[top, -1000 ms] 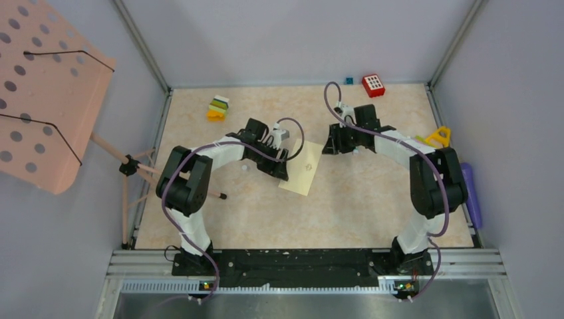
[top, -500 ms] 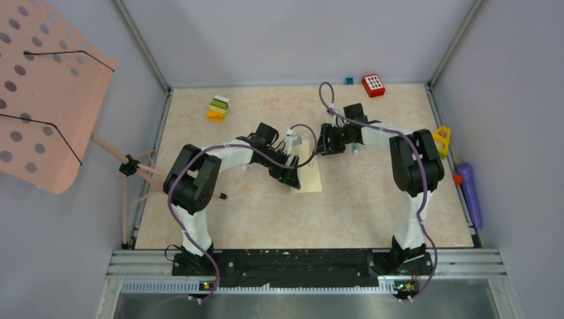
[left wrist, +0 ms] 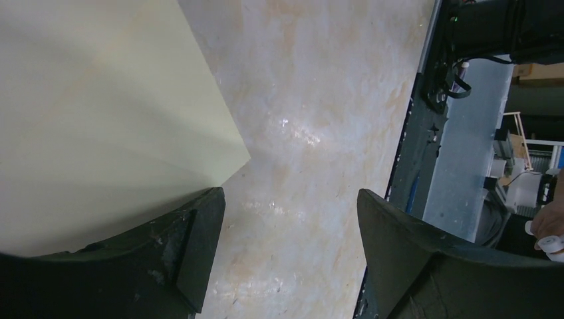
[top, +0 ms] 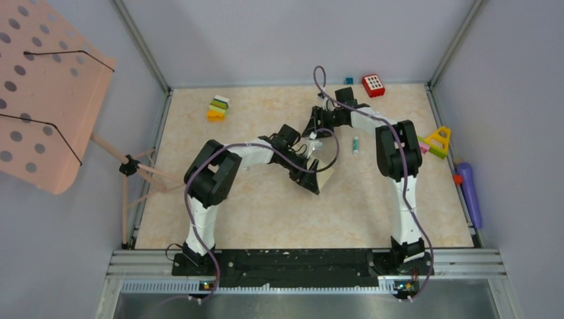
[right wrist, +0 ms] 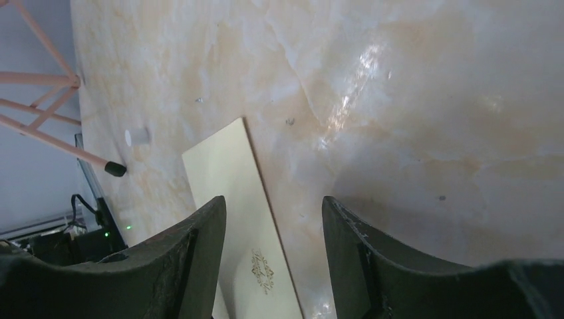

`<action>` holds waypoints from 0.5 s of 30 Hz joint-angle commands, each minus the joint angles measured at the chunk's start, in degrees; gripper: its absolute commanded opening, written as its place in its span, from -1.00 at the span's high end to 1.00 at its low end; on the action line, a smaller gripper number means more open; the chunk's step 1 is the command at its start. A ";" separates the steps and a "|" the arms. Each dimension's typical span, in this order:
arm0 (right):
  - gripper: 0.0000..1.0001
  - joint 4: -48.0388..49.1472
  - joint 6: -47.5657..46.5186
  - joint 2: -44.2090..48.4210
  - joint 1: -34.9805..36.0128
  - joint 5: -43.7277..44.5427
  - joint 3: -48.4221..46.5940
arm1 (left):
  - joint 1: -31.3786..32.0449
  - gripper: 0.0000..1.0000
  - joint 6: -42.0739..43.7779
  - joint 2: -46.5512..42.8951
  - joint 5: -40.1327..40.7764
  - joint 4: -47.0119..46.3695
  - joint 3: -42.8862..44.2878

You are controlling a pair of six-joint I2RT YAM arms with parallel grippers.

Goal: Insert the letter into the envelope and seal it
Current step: Adjust the envelope at the center of the board.

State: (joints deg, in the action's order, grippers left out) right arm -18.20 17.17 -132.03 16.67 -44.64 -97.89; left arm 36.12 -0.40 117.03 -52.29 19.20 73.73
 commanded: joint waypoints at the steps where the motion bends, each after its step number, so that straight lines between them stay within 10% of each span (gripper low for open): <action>1: -0.10 -3.30 -1.21 0.83 -1.22 1.97 -8.21 | 0.75 -0.61 -2.65 7.04 8.66 1.29 2.67; 15: -0.11 -1.97 -8.74 28.41 -10.57 10.91 11.90 | 1.22 -0.65 -4.25 7.16 11.86 2.75 13.10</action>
State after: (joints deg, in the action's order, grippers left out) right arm -22.26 11.99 -113.21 7.81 -36.86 -92.20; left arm 37.65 -7.73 124.68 -47.03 19.35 87.33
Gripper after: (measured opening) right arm 0.549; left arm 0.813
